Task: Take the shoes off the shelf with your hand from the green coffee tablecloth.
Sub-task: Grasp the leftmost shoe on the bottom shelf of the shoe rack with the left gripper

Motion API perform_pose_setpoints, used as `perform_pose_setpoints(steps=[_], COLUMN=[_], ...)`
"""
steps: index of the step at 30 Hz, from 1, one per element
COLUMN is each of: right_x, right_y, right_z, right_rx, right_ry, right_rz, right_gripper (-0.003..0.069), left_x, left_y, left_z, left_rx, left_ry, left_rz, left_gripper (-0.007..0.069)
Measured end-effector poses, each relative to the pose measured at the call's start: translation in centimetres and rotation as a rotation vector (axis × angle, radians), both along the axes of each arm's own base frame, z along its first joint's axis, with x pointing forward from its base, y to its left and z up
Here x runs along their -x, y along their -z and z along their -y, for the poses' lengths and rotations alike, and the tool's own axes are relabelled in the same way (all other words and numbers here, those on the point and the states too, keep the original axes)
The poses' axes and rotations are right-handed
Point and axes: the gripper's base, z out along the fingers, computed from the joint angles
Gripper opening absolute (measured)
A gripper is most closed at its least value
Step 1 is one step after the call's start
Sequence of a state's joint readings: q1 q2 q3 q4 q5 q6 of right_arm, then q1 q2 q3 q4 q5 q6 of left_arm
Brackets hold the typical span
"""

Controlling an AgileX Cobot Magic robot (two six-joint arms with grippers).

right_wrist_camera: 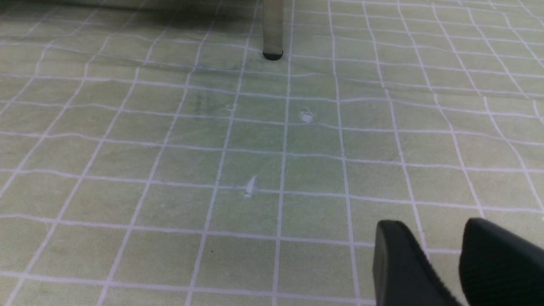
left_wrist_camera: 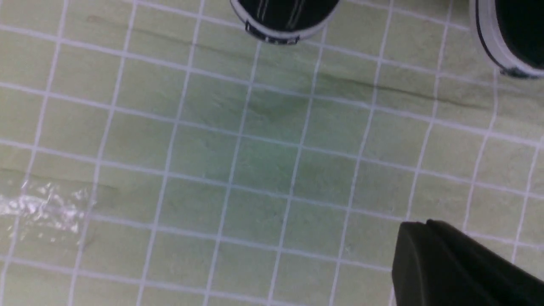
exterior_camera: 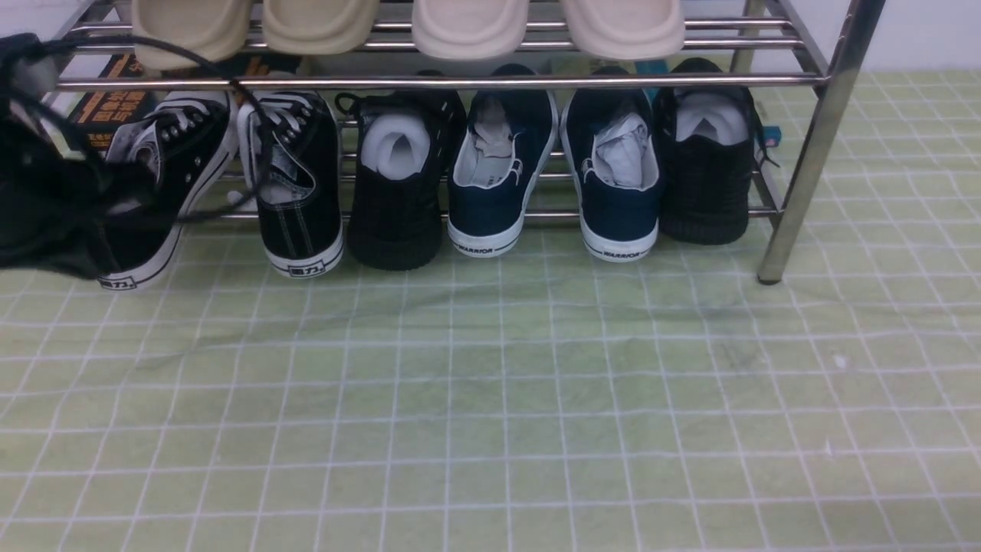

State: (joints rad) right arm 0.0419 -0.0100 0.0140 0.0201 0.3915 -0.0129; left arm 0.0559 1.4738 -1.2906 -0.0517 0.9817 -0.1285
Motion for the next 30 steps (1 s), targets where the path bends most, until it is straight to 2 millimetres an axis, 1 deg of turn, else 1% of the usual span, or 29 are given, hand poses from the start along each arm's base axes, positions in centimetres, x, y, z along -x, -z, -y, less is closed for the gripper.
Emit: perform_pose_setpoints(steps=[1, 4, 7, 10, 12, 16, 17, 18, 20, 22, 26, 27, 28, 30], right_x=[0.0, 0.0, 0.0, 0.0, 0.0, 0.0, 0.0, 0.0, 0.0, 0.0, 0.0, 0.0, 0.0, 0.0], right_y=[0.0, 0.0, 0.0, 0.0, 0.0, 0.0, 0.0, 0.0, 0.0, 0.0, 0.0, 0.0, 0.0, 0.0], right_z=[0.0, 0.0, 0.0, 0.0, 0.0, 0.0, 0.0, 0.0, 0.0, 0.0, 0.0, 0.0, 0.0, 0.0], right_rx=[0.000, 0.000, 0.000, 0.000, 0.000, 0.000, 0.000, 0.000, 0.000, 0.000, 0.000, 0.000, -0.001, -0.001], right_ry=[0.000, 0.000, 0.000, 0.000, 0.000, 0.000, 0.000, 0.000, 0.000, 0.000, 0.000, 0.000, 0.000, 0.000], right_rz=[0.000, 0.000, 0.000, 0.000, 0.000, 0.000, 0.000, 0.000, 0.000, 0.000, 0.000, 0.000, 0.000, 0.000], right_gripper=[0.0238, 0.0238, 0.0238, 0.0238, 0.0238, 0.0238, 0.0238, 0.0238, 0.0238, 0.0238, 0.0238, 0.0238, 0.0238, 0.0238], left_x=[-1.2, -2.6, -3.7, -4.4, -4.9, -5.6, -5.6, -5.8, -6.3, -6.8, -8.5, -8.6, -9.1, -9.5], left_y=[0.5, 1.4, 2.2, 2.2, 1.9, 1.4, 1.3, 1.3, 1.4, 1.8, 4.1, 4.2, 5.2, 6.2], left_z=[-0.8, -1.0, -0.4, 0.5, 1.0, 2.1, 2.2, 2.4, 2.4, 2.4, 2.4, 2.4, 2.4, 2.4], left_rx=[0.015, 0.044, 0.046, 0.002, -0.038, -0.124, -0.128, -0.166, -0.212, -0.233, -0.265, -0.266, -0.266, -0.278], left_ry=[0.007, 0.039, 0.089, 0.128, 0.135, 0.149, 0.152, 0.165, 0.177, 0.185, 0.207, 0.208, 0.214, 0.224], left_rz=[-0.010, -0.021, -0.017, 0.033, 0.082, 0.171, 0.179, 0.201, 0.225, 0.235, 0.231, 0.229, 0.216, 0.195], left_gripper=[0.0002, 0.0006, 0.0021, 0.0059, 0.0101, 0.0239, 0.0254, 0.0309, 0.0360, 0.0383, 0.0401, 0.0402, 0.0404, 0.0404])
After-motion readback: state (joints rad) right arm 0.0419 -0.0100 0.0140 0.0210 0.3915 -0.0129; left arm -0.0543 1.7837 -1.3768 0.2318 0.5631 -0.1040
